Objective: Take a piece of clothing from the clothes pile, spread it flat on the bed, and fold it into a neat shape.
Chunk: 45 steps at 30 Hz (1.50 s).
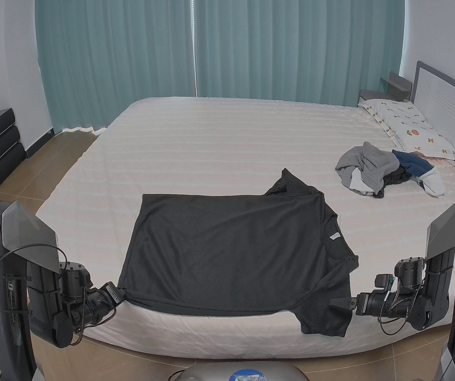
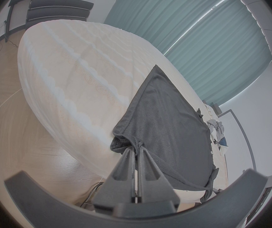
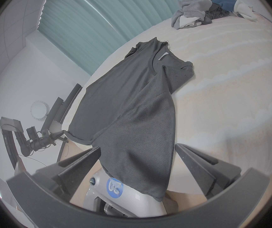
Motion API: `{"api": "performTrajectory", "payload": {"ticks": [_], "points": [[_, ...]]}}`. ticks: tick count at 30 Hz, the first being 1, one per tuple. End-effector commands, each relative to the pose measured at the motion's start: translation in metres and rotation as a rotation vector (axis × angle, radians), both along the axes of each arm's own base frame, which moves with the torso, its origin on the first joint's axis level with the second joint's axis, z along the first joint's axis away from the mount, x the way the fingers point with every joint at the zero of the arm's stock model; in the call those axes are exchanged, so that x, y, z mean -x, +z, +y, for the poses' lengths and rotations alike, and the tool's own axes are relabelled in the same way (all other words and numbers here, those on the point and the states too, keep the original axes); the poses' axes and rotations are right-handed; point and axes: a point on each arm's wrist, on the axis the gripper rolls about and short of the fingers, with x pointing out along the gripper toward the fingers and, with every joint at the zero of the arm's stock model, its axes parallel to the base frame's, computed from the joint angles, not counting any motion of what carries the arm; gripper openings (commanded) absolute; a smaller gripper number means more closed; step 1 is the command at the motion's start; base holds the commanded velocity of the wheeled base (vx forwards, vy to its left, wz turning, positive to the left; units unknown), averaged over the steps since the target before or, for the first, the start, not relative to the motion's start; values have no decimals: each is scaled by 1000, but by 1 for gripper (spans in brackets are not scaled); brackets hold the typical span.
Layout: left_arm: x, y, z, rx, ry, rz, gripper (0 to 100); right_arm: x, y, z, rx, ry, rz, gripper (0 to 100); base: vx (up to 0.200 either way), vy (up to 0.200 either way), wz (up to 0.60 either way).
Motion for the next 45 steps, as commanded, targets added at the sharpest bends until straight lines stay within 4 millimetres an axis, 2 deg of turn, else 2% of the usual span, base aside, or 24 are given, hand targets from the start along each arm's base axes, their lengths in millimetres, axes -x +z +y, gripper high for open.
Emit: {"api": "performTrajectory", "payload": {"ticks": [1, 8, 9, 22, 33, 41, 45], "points": [[-1, 1, 0, 2, -1, -15, 0, 2, -6, 1, 12, 15, 15, 100, 0, 0, 0], [-1, 1, -1, 2, -2, -15, 0, 2, -8, 2, 19, 22, 18, 100, 0, 0, 0], [-1, 1, -1, 2, -2, -17, 0, 2, -8, 2, 19, 22, 18, 0, 0, 0, 0], [-1, 2, -1, 9, 1, -19, 0, 11, -6, -12, 53, 3, -17, 0, 0, 0, 0], [5, 3, 1, -32, -23, -8, 0, 30, 20, -18, 61, 23, -72, 0, 0, 0, 0], [10, 4, 2, -98, -36, -5, 0, 31, 31, -17, 65, 25, -114, 0, 0, 0, 0], [14, 9, 2, -110, -38, -8, 0, 47, 37, -23, 61, 2, -80, 0, 0, 0, 0]]}}
